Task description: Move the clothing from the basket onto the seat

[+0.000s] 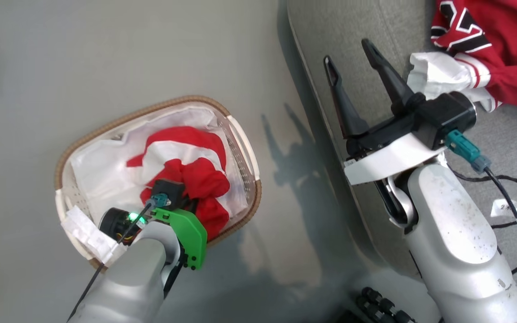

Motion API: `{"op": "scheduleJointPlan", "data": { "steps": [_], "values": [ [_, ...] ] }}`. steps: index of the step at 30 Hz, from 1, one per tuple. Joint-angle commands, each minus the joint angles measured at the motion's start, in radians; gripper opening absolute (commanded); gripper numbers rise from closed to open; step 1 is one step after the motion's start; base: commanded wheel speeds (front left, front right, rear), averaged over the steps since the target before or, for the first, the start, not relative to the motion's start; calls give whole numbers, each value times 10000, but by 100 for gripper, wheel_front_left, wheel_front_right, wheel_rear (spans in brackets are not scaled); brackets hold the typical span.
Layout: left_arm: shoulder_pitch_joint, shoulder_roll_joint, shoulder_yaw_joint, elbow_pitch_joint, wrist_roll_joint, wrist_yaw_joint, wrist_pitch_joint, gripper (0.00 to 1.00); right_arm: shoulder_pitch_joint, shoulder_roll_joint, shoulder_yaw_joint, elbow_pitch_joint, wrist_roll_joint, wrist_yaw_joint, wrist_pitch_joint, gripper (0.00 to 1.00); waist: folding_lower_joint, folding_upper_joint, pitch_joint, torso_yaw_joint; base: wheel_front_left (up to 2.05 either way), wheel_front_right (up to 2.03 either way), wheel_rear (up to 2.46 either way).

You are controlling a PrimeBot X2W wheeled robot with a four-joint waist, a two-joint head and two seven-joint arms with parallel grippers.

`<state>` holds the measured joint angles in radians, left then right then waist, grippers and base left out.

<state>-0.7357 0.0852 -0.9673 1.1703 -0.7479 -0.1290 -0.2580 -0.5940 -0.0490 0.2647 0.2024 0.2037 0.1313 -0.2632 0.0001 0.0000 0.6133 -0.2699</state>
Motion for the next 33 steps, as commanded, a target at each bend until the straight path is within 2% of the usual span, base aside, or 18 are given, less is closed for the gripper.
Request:
{"op": "scheduleJointPlan", "data": {
  "steps": [1, 10, 15, 21, 33],
  "values": [
    [167, 7, 131, -180, -49, -27, -95, 0, 266, -44, -56, 123, -55, -10, -23, 100, -1, 0, -1089, 550, 0, 0, 0],
    [1149, 220, 1417, -1930, 743, 409, -62, 0, 1253, -44, -268, 627, -140, -10, -23, 100, -1, 0, -2540, 1135, 0, 0, 0],
    [1744, 278, 2155, -2862, 1329, 499, -64, 0, 1776, -44, -402, 827, -139, -10, -23, 100, -1, 0, -3180, 1408, 0, 0, 0],
    [2562, 205, 3311, -4220, 2084, 398, -65, 0, 2560, -42, -521, 1132, -136, -10, -23, 100, -1, 0, -4080, 1747, 0, 0, 0],
    [3425, -75, 4433, -6620, 3245, 122, -64, 0, 3796, -41, -507, 1501, -138, -10, -23, 100, -1, 0, -5298, 2250, 0, 0, 0]
  ]
}}
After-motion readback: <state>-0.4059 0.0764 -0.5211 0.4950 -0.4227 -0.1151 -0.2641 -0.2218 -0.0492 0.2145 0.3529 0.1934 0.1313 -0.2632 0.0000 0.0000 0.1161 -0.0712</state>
